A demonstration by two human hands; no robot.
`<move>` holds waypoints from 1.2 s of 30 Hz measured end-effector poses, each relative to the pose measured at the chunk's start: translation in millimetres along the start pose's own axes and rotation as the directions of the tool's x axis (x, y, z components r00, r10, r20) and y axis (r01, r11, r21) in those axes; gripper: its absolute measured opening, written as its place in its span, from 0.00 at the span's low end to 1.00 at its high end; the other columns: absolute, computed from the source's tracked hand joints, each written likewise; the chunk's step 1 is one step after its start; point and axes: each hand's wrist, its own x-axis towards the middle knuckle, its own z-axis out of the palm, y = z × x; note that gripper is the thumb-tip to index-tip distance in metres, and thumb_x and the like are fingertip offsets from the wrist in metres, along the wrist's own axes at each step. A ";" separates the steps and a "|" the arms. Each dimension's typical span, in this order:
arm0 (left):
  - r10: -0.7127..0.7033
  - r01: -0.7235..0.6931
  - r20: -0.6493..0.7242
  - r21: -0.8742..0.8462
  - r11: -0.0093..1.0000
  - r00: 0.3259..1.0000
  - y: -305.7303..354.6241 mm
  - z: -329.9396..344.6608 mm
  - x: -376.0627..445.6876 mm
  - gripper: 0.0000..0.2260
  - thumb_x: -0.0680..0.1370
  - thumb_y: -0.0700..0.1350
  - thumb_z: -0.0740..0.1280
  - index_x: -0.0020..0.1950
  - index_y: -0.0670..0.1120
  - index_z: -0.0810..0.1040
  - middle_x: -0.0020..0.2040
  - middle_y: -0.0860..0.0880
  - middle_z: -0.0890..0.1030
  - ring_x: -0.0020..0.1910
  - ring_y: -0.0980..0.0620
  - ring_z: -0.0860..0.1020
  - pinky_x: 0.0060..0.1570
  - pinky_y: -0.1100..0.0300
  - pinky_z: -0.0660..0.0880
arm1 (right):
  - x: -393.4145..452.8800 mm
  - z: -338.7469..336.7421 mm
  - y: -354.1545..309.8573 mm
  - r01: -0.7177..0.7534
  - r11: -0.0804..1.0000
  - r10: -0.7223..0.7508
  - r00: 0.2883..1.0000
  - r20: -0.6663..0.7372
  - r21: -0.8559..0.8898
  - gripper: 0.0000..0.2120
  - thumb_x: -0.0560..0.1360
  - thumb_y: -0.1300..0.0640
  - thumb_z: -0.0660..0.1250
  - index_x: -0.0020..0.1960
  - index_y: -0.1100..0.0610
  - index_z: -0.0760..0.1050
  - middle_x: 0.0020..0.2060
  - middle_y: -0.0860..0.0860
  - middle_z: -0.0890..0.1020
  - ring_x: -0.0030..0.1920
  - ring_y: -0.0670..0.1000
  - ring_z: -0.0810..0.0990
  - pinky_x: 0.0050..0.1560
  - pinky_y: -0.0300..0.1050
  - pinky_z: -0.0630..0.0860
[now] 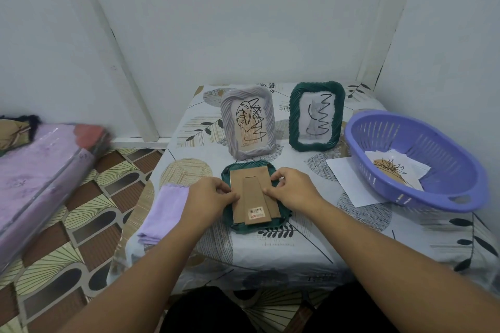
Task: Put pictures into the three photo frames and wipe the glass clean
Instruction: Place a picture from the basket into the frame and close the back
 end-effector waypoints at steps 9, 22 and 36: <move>0.009 -0.009 0.007 0.025 1.000 1.000 0.2 0.6 1.5 0.15 0.73 0.51 0.77 0.57 0.47 0.84 0.40 0.54 0.83 0.38 0.61 0.79 0.32 0.69 0.68 | 2.0 0.2 2.9 0.018 1.000 -0.018 1.000 0.009 0.005 0.15 0.70 0.42 0.76 0.52 0.42 0.76 0.39 0.41 0.77 0.51 0.51 0.80 0.59 0.58 0.77; 0.018 -0.020 0.032 0.044 0.999 0.999 -0.7 2.2 6.4 0.20 0.72 0.53 0.78 0.61 0.47 0.84 0.45 0.51 0.83 0.40 0.61 0.77 0.35 0.69 0.69 | -2.5 -4.3 0.5 0.060 0.998 -0.059 0.998 0.037 -0.035 0.19 0.72 0.42 0.74 0.62 0.44 0.81 0.39 0.38 0.77 0.53 0.50 0.80 0.60 0.55 0.77; 0.133 -0.091 -0.293 0.151 0.984 0.947 -9.7 22.6 22.2 0.16 0.76 0.58 0.70 0.60 0.51 0.78 0.55 0.48 0.72 0.58 0.48 0.66 0.57 0.54 0.67 | 10.5 -5.2 -15.9 0.013 0.995 -0.035 0.976 -0.215 -0.101 0.16 0.76 0.37 0.68 0.61 0.40 0.77 0.54 0.48 0.77 0.57 0.53 0.77 0.63 0.55 0.71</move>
